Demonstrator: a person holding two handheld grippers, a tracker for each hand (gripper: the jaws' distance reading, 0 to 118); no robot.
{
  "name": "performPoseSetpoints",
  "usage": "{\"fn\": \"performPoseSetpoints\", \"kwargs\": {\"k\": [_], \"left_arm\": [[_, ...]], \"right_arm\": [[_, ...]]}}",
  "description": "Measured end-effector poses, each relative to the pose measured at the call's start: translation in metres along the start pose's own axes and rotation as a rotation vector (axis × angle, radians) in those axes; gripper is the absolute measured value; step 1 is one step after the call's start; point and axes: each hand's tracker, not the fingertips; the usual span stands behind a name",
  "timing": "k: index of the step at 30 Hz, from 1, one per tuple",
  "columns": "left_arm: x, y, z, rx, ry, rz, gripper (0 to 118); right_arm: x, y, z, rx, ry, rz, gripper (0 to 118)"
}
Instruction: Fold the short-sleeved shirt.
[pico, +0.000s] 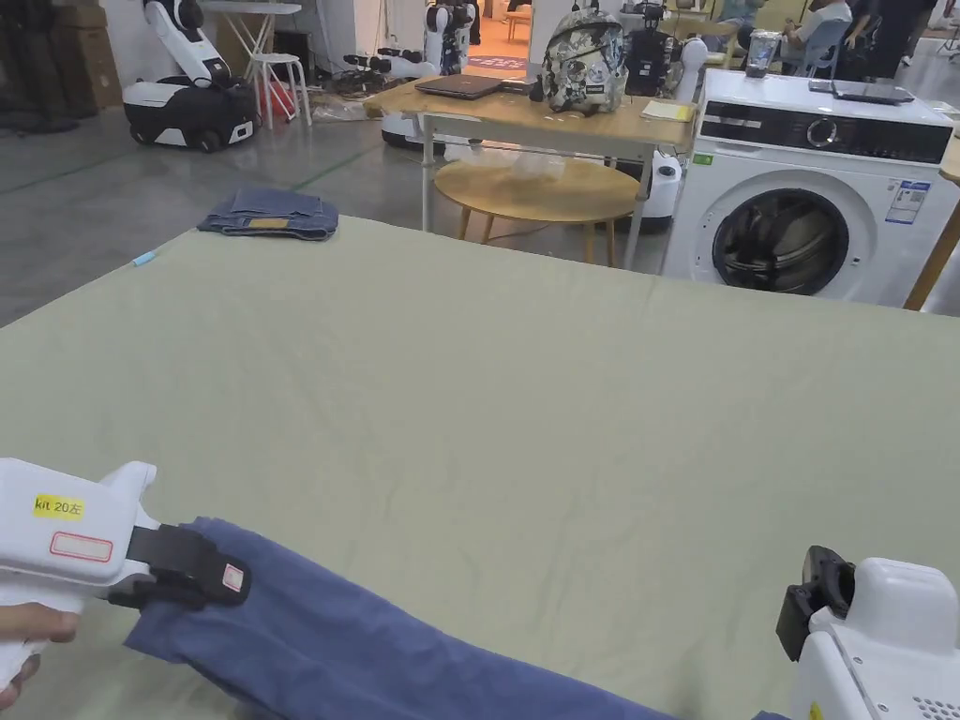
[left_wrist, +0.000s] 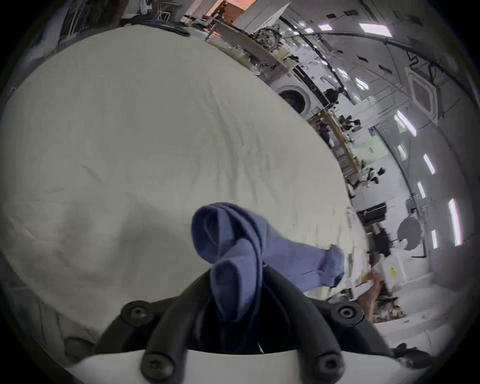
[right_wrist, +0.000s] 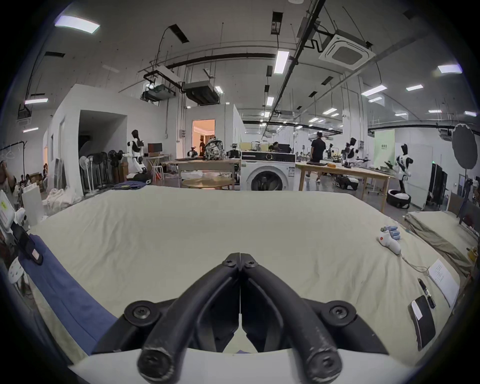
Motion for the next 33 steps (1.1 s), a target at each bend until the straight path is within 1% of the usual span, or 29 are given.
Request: {"fn": "performPoseSetpoints", "kwargs": {"k": [2,7,8,10,13,15,20,26,28,31,32,33], "left_arm": [[0.021,-0.006,-0.002,-0.005,-0.067,0.029,1],[0.069,-0.013,-0.022,-0.056,-0.159,0.015,1],[0.065,-0.007,-0.030,-0.071,-0.176,0.016,1],[0.079,-0.008,-0.044,-0.097,-0.208,0.018,1],[0.100,-0.013,-0.072,-0.138,-0.217,0.011,1],[0.114,-0.018,-0.094,-0.188,-0.193,-0.019,1],[0.135,-0.038,-0.157,-0.291,-0.095,0.000,1],[0.139,-0.060,-0.219,-0.350,0.048,0.000,1],[0.136,-0.063,-0.235,-0.358,0.073,-0.006,7],[0.135,-0.066,-0.243,-0.348,0.087,-0.015,34],[0.136,-0.066,-0.240,-0.344,0.081,-0.017,40],[0.137,-0.066,-0.239,-0.341,0.054,-0.011,42]], "right_arm": [[-0.001,0.001,-0.001,-0.002,0.006,-0.002,0],[-0.002,0.003,-0.001,0.004,0.015,0.007,0],[-0.002,0.003,-0.001,0.003,0.015,0.009,0],[-0.001,0.003,-0.001,0.004,0.012,0.008,0],[0.003,0.002,0.000,0.000,0.007,-0.001,0],[0.007,0.001,0.001,-0.005,0.001,-0.006,0],[0.015,-0.003,0.003,-0.019,-0.017,-0.017,0],[0.024,-0.007,0.005,-0.040,-0.037,-0.026,0],[0.026,-0.008,0.005,-0.045,-0.044,-0.029,0],[0.028,-0.010,0.005,-0.055,-0.046,-0.037,0],[0.029,-0.010,0.005,-0.057,-0.047,-0.038,0],[0.029,-0.010,0.006,-0.058,-0.049,-0.038,0]]}}
